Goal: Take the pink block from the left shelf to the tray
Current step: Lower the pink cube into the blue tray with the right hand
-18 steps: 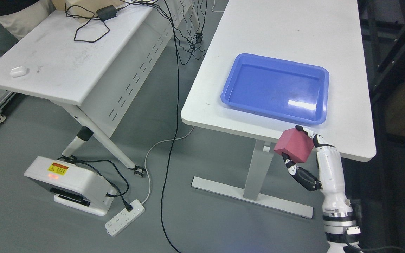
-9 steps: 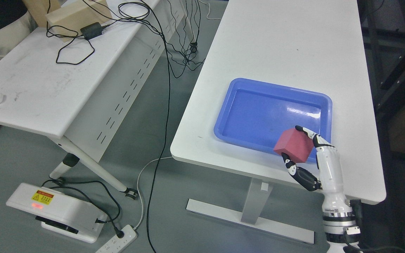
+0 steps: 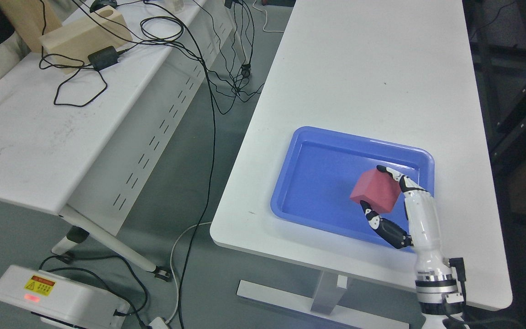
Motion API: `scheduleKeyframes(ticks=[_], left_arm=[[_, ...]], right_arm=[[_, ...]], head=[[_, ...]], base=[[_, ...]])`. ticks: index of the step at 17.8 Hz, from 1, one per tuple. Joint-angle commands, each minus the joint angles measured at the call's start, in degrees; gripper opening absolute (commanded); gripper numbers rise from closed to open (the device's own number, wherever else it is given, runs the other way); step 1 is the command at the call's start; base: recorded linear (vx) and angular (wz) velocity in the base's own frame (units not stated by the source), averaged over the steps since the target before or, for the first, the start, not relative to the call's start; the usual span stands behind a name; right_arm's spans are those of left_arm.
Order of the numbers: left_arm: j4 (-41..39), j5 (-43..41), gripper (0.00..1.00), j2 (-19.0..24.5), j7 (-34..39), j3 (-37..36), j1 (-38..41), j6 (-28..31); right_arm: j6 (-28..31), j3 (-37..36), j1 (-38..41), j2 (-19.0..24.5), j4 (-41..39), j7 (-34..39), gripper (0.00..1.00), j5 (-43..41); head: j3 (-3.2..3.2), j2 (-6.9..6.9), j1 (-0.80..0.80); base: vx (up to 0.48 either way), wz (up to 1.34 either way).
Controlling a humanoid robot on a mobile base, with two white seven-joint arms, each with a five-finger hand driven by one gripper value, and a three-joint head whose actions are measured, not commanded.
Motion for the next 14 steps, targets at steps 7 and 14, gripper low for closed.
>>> scheduleKeyframes(ticks=[7, 14], left_arm=[[0.0, -0.09, 1.0, 1.0, -0.01, 0.06, 0.36, -0.03], [0.0, -0.09, 1.0, 1.0, -0.01, -0.03, 0.27, -0.03]], right_arm=[[2.13, 0.39, -0.22, 0.51, 0.07, 9.0, 0.4, -4.0], [3.63, 0.39, -0.05, 0.51, 0.07, 12.61, 0.91, -12.88]], head=[[0.0, 0.0, 0.0], [0.0, 0.0, 0.0]], base=[[0.121, -0.02], [0.054, 0.0]])
